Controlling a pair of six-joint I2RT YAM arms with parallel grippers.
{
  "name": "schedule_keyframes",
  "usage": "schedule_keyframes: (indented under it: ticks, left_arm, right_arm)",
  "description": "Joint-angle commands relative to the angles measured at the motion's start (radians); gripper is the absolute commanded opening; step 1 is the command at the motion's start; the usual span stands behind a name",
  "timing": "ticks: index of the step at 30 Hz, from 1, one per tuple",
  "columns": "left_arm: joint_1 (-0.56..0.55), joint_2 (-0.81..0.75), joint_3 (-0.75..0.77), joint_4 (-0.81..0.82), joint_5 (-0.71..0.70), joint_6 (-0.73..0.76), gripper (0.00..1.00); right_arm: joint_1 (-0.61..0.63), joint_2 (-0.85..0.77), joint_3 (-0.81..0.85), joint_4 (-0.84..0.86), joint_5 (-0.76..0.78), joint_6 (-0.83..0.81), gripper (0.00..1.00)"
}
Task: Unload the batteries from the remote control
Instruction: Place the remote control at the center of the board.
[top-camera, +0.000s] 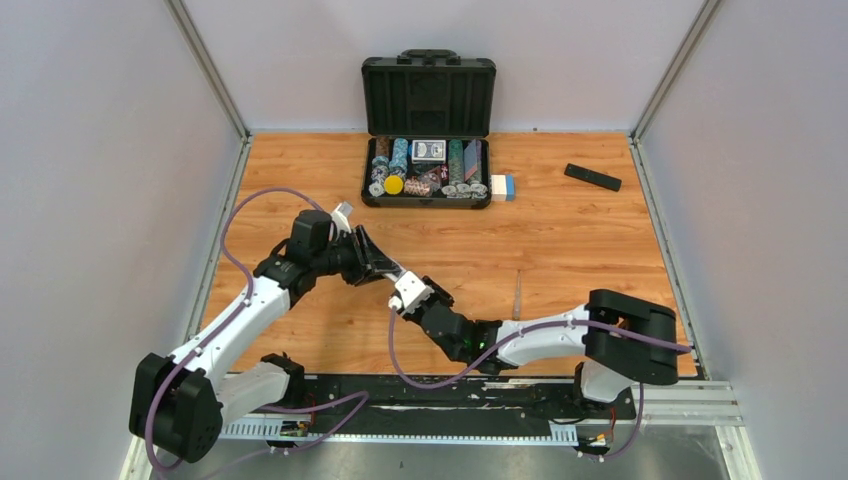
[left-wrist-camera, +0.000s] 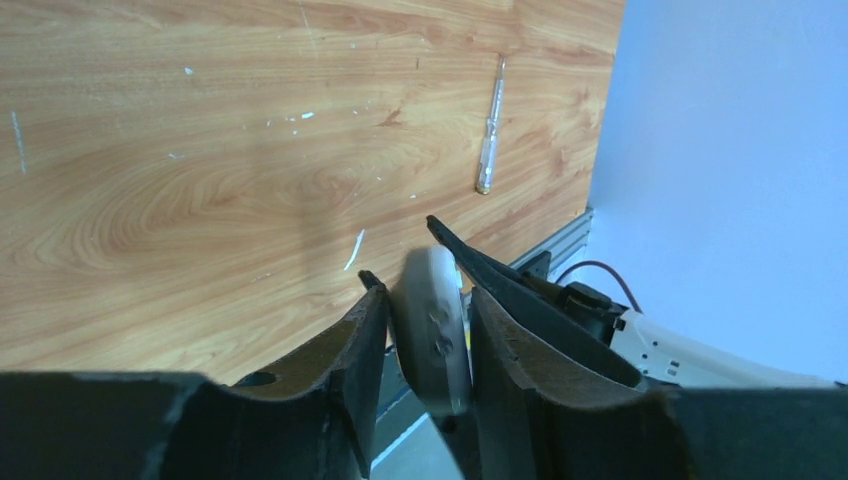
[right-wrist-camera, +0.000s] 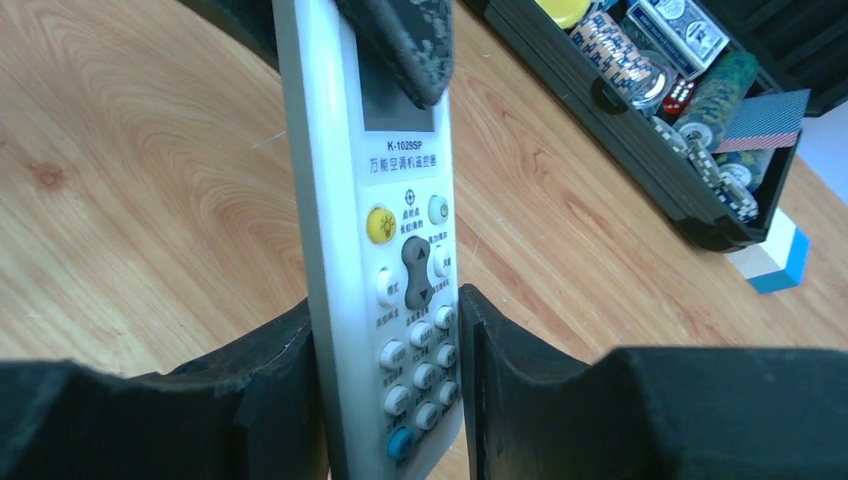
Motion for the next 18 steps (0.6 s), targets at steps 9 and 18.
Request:
schedule_keyframes:
  ticks: [9,18]
  left_arm:
    - [0.002,-0.052,0.016,0.068,0.011,0.117,0.90]
    - [0.003,-0.056,0.020,0.035,-0.044,0.176,1.00]
  right_arm:
    - [-0.075,-0.169,0.020,-0.160,-0.195,0.205,0.00]
    - [-0.264,-0.292,-0.031,-0.258,-0.466,0.450,0.00]
